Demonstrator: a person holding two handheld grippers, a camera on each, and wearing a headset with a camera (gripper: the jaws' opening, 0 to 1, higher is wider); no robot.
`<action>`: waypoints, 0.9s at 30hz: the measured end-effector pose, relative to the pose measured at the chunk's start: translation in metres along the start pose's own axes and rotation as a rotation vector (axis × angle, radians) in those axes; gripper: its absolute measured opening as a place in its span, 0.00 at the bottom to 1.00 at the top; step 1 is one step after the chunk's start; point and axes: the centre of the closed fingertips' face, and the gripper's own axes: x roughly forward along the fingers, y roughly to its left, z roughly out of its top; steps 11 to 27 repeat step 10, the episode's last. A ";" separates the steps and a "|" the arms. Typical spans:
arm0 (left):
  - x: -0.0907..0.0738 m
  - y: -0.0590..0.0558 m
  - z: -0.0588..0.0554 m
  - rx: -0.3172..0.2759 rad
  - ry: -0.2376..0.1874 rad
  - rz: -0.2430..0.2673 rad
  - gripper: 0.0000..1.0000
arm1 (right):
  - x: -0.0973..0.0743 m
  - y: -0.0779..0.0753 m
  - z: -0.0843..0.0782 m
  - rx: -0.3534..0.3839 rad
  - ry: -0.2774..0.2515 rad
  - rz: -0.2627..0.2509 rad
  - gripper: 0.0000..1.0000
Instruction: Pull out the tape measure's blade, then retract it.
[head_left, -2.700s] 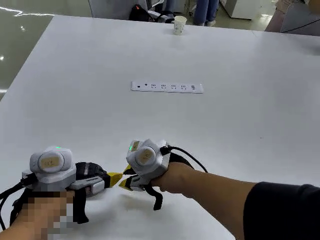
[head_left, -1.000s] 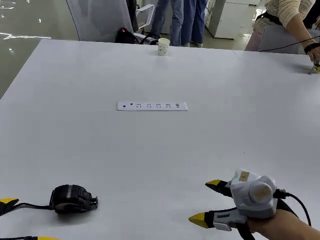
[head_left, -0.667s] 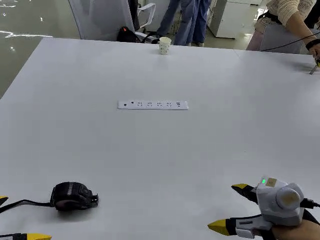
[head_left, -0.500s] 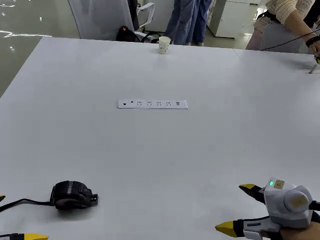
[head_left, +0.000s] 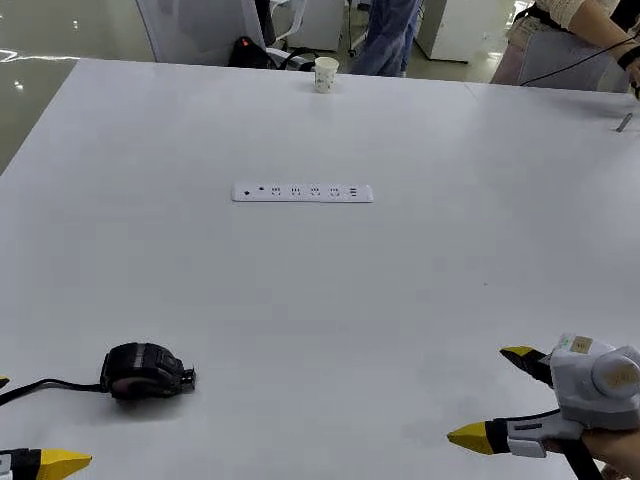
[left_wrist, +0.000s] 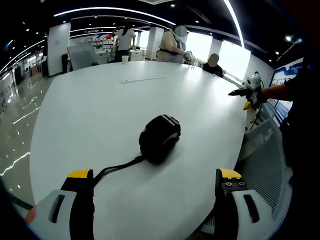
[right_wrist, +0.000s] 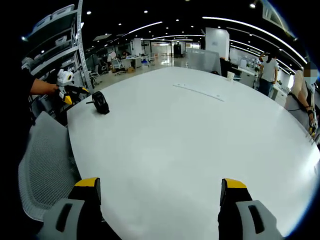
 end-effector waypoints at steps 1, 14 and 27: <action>0.000 0.001 0.002 -0.009 -0.008 0.000 0.99 | 0.000 0.002 -0.001 0.000 0.002 0.003 0.99; -0.004 0.004 0.002 -0.001 -0.004 0.009 0.99 | 0.002 0.007 -0.002 -0.005 0.000 0.015 0.99; -0.004 0.004 0.002 -0.001 -0.004 0.009 0.99 | 0.002 0.007 -0.002 -0.005 0.000 0.015 0.99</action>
